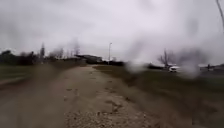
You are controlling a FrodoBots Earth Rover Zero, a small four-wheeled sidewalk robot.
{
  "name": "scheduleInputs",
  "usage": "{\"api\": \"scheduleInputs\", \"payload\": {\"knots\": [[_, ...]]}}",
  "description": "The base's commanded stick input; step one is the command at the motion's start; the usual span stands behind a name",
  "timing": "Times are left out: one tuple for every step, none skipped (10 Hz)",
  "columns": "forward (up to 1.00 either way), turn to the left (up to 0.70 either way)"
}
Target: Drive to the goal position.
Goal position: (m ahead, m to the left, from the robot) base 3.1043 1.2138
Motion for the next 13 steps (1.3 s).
{"api": "scheduleInputs", "payload": {"knots": [[1.00,0.34],[1.00,0.40],[1.00,0.40],[1.00,0.40],[1.00,0.40],[1.00,0.40],[1.00,0.40],[1.00,0.40],[1.00,0.39],[1.00,0.37],[1.00,0.35],[1.00,0.33],[1.00,0.31]]}}
